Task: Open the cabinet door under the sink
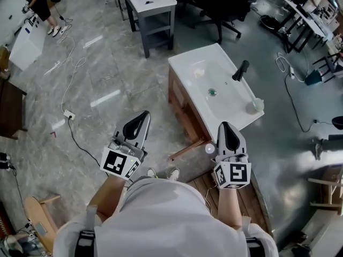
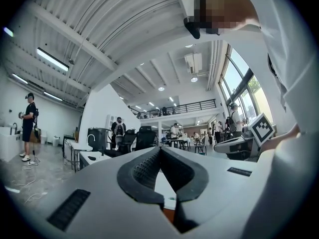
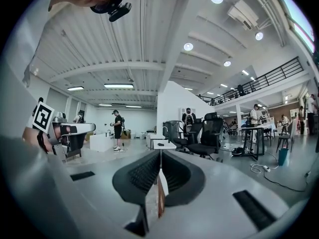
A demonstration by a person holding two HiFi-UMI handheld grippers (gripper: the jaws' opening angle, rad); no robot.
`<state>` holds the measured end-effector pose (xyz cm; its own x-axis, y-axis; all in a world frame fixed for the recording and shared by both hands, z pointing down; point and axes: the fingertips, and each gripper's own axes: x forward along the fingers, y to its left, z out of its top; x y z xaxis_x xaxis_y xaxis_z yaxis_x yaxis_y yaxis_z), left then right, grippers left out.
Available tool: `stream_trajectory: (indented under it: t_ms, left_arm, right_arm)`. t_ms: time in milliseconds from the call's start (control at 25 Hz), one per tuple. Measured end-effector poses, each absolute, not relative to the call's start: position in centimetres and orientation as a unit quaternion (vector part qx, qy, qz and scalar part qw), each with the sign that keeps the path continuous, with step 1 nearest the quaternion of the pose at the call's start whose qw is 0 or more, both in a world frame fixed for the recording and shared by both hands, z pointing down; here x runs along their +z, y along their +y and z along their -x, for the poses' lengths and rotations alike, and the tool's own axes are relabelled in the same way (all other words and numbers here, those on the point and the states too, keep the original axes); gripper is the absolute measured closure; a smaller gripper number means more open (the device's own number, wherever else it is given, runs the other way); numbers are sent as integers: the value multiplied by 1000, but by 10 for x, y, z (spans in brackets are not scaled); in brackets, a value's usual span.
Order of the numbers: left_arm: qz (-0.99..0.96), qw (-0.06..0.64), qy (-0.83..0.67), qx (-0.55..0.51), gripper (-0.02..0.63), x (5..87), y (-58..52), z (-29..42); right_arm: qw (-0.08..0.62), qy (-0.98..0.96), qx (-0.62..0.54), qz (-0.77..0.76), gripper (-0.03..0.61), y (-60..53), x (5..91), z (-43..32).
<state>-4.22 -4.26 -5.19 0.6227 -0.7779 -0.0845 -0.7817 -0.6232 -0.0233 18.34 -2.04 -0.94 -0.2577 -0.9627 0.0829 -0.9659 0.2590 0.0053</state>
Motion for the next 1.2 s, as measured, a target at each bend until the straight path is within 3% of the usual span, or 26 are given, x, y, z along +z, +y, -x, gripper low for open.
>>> stream_trajectory:
  t_ms: [1200]
  left_arm:
    - [913, 45, 404, 23, 600, -45, -27, 33]
  right_arm:
    - [51, -794, 28, -605, 538, -4, 0, -167]
